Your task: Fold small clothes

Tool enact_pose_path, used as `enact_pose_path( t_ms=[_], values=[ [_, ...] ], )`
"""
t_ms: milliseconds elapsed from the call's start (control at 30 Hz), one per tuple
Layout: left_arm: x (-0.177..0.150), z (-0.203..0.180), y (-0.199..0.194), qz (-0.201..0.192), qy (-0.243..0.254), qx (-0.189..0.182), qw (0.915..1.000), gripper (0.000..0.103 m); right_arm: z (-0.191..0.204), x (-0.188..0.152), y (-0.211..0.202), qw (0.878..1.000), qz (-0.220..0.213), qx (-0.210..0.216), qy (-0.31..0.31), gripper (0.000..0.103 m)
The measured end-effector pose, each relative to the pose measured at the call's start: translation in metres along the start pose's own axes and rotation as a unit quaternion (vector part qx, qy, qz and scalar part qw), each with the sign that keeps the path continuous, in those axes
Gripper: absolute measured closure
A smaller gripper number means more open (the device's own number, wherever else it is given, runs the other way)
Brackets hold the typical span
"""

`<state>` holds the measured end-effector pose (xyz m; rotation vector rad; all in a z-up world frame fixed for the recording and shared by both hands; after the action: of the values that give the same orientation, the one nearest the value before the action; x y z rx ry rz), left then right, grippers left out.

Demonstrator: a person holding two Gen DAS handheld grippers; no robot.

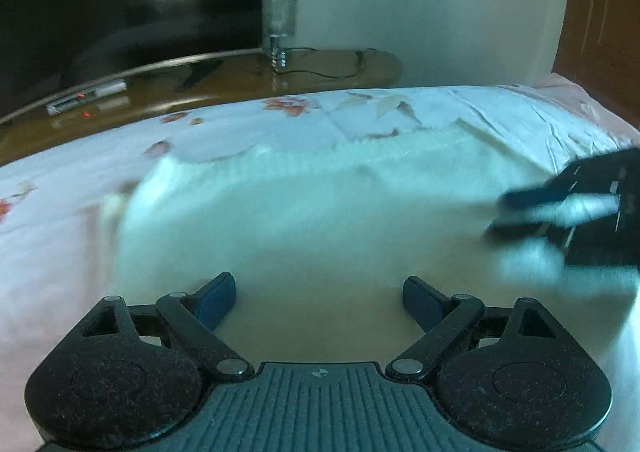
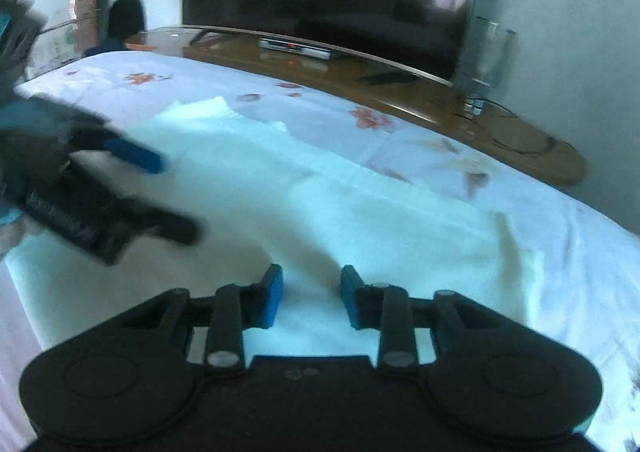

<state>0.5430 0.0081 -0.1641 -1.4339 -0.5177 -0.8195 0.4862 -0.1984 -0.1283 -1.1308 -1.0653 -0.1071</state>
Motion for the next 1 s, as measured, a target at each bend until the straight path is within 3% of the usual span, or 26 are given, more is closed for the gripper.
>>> enact_pose_path(
  t_ms=[67,200,233,300,433,567,667,733,833,900,1000],
  values=[
    [-0.013,0.018,-0.011,0.002,0.003,0.021,0.9998,0.013,-0.026,-0.013,-0.017,0.999,0.005,-0.036,0.033,0.068],
    [-0.014,0.039,-0.029,0.027,-0.066,0.034,0.9969,0.013,-0.052,-0.028,-0.051,0.993,0.013,-0.061,0.096,0.067],
    [-0.012,0.031,-0.036,0.018,-0.078,0.023,0.9965,0.013,-0.043,-0.024,-0.056,0.993,0.007,-0.058,0.098,0.066],
    [-0.012,0.008,-0.048,0.004,-0.083,0.001,0.9966,0.013,-0.007,-0.012,-0.062,0.997,-0.021,-0.012,0.077,0.066],
    [-0.026,-0.034,-0.062,0.008,-0.058,0.001,0.9983,0.013,0.065,-0.021,-0.054,1.000,-0.001,0.025,0.017,0.068],
    [-0.036,-0.055,-0.060,0.030,-0.059,0.017,0.9977,0.013,0.095,-0.035,-0.040,0.999,0.026,0.022,0.015,0.073],
    [-0.050,-0.050,-0.062,0.034,-0.041,0.037,0.9979,0.013,0.101,-0.045,-0.039,0.999,0.040,0.002,0.007,0.066],
    [-0.063,-0.029,-0.070,0.027,-0.041,0.040,0.9980,0.013,0.097,-0.051,-0.050,0.999,0.039,-0.009,-0.001,0.063],
    [-0.080,-0.004,-0.081,0.028,-0.045,0.054,0.9972,0.013,0.064,-0.073,-0.070,0.998,0.041,-0.038,0.037,0.063],
    [-0.081,0.000,-0.087,0.026,-0.056,0.046,0.9971,0.013,0.049,-0.087,-0.087,0.997,0.029,-0.041,0.063,0.065],
    [-0.066,-0.006,-0.086,0.020,-0.076,0.069,0.9946,0.013,0.046,-0.083,-0.090,0.994,0.026,-0.035,0.095,0.065]
  ],
)
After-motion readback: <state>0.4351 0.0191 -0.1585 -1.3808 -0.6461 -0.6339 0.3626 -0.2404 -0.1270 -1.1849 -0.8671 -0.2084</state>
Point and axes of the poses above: each gripper's, at about its wrist camera, not at the fingertips, and y roughly the way its jaws point, z to its left, x to its top, the point moved 3 cm from there along y, roughly the way its jaws point, and after that the axes turned 12 degrees about x, right-handed, at the moved point
